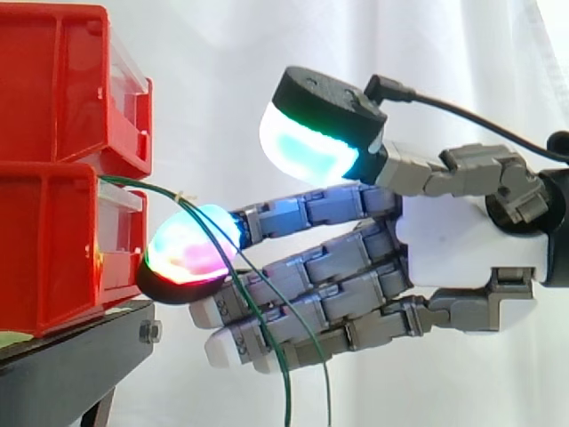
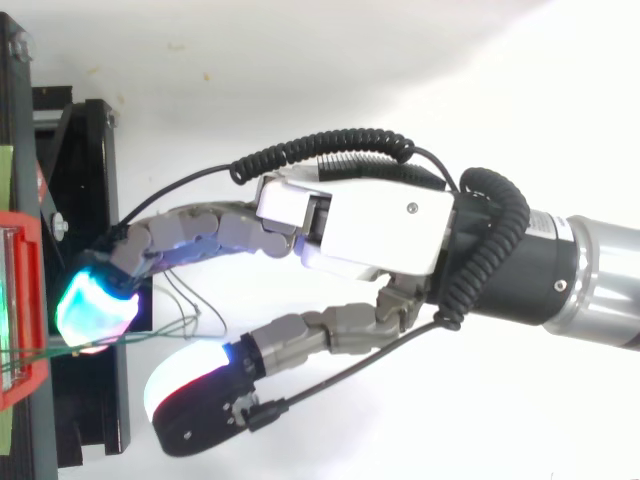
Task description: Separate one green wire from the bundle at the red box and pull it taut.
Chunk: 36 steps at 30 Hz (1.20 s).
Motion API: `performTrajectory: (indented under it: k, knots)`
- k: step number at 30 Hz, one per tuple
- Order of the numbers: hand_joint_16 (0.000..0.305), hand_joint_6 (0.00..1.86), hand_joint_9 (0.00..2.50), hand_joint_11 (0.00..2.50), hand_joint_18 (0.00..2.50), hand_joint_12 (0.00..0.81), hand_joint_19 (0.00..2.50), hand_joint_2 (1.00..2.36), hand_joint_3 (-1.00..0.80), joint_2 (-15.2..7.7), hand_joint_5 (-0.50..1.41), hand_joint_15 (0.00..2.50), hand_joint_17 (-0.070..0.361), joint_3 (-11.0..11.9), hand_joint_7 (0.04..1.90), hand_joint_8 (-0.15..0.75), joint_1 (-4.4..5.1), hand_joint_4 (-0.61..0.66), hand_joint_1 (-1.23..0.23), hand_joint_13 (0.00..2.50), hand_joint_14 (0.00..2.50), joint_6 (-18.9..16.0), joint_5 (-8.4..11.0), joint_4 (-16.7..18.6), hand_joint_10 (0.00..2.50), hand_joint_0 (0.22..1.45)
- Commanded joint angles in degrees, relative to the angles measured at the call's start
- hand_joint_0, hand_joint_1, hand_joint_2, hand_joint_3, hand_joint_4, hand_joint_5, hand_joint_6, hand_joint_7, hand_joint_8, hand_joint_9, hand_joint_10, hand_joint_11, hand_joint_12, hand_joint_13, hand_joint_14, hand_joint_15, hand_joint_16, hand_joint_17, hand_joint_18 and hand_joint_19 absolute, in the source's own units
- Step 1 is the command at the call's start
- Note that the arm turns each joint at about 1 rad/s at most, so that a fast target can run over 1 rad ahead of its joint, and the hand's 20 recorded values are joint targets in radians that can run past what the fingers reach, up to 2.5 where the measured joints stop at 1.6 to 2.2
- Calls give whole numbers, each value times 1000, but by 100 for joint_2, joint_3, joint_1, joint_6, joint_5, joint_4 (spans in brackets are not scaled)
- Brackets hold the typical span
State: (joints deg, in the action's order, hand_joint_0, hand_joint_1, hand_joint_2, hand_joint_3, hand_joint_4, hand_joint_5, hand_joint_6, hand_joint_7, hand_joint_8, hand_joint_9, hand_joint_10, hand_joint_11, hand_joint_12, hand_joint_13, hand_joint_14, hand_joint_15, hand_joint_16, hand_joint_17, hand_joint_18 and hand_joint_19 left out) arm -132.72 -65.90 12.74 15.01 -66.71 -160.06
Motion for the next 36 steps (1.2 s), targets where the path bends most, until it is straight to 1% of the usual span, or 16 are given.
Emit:
performTrajectory:
  k: [1, 4, 8, 11, 13, 14, 17, 18, 21, 22, 27, 30, 32, 33, 35, 36]
  knots:
    - [42, 502, 574, 3, 318, 313, 132, 1003, -464, 0, -160, 82, 94, 157, 751, 239, 27, 289, -580, 545, 2, 19, -9, -122, 0, 558]
    - [41, 502, 593, 22, 339, 311, 147, 1004, -463, 0, -152, 84, 92, 165, 771, 240, 54, 297, -578, 553, 3, 19, -18, -157, 0, 564]
    - [41, 503, 628, 46, 377, 311, 172, 1003, -460, 0, -140, 109, 93, 165, 807, 242, 54, 313, -574, 584, 4, 2, -27, -183, 2, 570]
    - [41, 503, 656, 44, 416, 310, 192, 1004, -457, 0, -131, 135, 93, 174, 822, 246, 62, 317, -575, 621, 5, 2, -27, -131, 0, 575]
    - [41, 503, 684, 64, 444, 310, 215, 1004, -455, -9, -129, 153, 92, 165, 824, 252, 98, 323, -574, 649, 7, 10, 0, -43, 4, 577]
    - [41, 503, 686, 72, 450, 309, 218, 1004, -455, -61, -129, 152, 92, 174, 824, 251, 106, 320, -575, 655, 6, -7, 0, -25, 2, 578]
    - [41, 503, 704, 83, 470, 309, 229, 1004, -455, -96, -129, 168, 92, 174, 824, 252, 133, 322, -574, 672, 6, -25, 0, 28, 2, 580]
    - [41, 503, 704, 83, 476, 312, 235, 1004, -451, -149, -129, 179, 92, 174, 820, 251, 141, 321, -574, 691, 7, -60, 0, 80, 3, 579]
    - [41, 503, 722, 107, 504, 310, 251, 1004, -453, -176, -129, 202, 92, 165, 822, 249, 177, 321, -572, 728, 7, -139, 8, 116, 3, 580]
    - [41, 503, 735, 117, 538, 308, 275, 1004, -454, -202, -129, 240, 93, 165, 823, 250, 177, 318, -571, 774, 9, -157, 0, 107, 4, 582]
    - [41, 503, 748, 129, 588, 304, 307, 1004, -452, -202, -130, 286, 93, 165, 819, 253, 177, 317, -570, 838, 12, -157, 0, 142, 3, 582]
    - [41, 503, 749, 136, 605, 304, 306, 1004, -451, -255, -130, 308, 93, 174, 819, 249, 185, 320, -569, 864, 11, -157, -9, 151, 4, 582]
    - [41, 503, 754, 125, 611, 301, 312, 1004, -453, -378, -130, 313, 93, 192, 819, 251, 194, 319, -568, 876, 12, -183, -9, 309, 4, 583]
    - [42, 503, 756, 137, 618, 302, 311, 1004, -451, -466, -130, 310, 94, 209, 818, 252, 203, 318, -568, 878, 12, -192, 0, 520, 4, 583]
    - [42, 503, 766, 149, 624, 302, 309, 1004, -453, -466, -131, 319, 94, 236, 819, 256, 203, 320, -566, 889, 12, -209, -9, 608, 4, 585]
    - [42, 503, 769, 141, 625, 303, 320, 1004, -450, -466, -130, 323, 93, 236, 817, 254, 203, 321, -567, 892, 12, -227, -9, 590, 5, 584]
